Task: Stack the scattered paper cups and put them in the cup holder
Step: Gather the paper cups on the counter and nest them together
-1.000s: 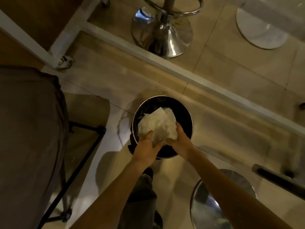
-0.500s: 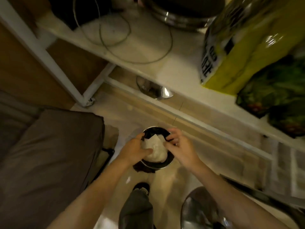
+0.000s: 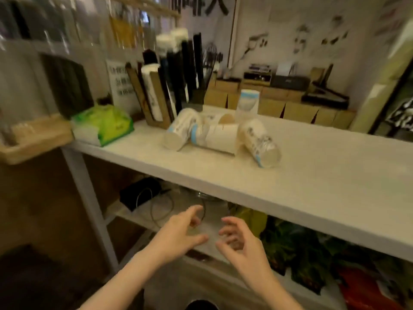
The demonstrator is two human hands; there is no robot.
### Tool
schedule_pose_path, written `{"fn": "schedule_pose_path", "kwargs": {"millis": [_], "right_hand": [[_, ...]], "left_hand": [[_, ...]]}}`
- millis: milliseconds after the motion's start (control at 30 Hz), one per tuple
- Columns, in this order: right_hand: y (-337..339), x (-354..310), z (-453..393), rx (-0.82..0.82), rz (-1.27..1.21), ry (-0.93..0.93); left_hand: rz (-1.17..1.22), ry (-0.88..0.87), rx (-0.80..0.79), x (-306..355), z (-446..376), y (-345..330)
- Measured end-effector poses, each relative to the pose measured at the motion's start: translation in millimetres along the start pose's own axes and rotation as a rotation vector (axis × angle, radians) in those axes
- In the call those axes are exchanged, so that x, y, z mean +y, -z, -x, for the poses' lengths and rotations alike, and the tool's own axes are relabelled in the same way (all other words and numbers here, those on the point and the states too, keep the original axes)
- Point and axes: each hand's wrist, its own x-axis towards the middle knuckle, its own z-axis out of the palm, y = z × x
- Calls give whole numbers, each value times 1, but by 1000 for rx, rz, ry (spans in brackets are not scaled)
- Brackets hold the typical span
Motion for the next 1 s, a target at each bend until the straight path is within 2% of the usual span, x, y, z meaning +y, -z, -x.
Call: {"fn": "schedule_pose_path", "kwargs": {"millis": [100, 233, 400, 833, 1000], "right_hand": [[30, -48, 5, 34, 14, 62], [64, -95, 3, 90, 32, 160], [86, -129, -18, 178, 90, 233], [93, -151, -141, 218, 261, 250], [93, -135, -174, 177, 445, 150]], "left_hand": [[-52, -108, 31, 50, -7, 43], [-92, -152, 151, 104, -19, 85], [-82, -212, 270, 129, -30, 116], [-119, -178, 275, 88, -108, 188], [-131, -104, 260, 57, -140, 190]]}}
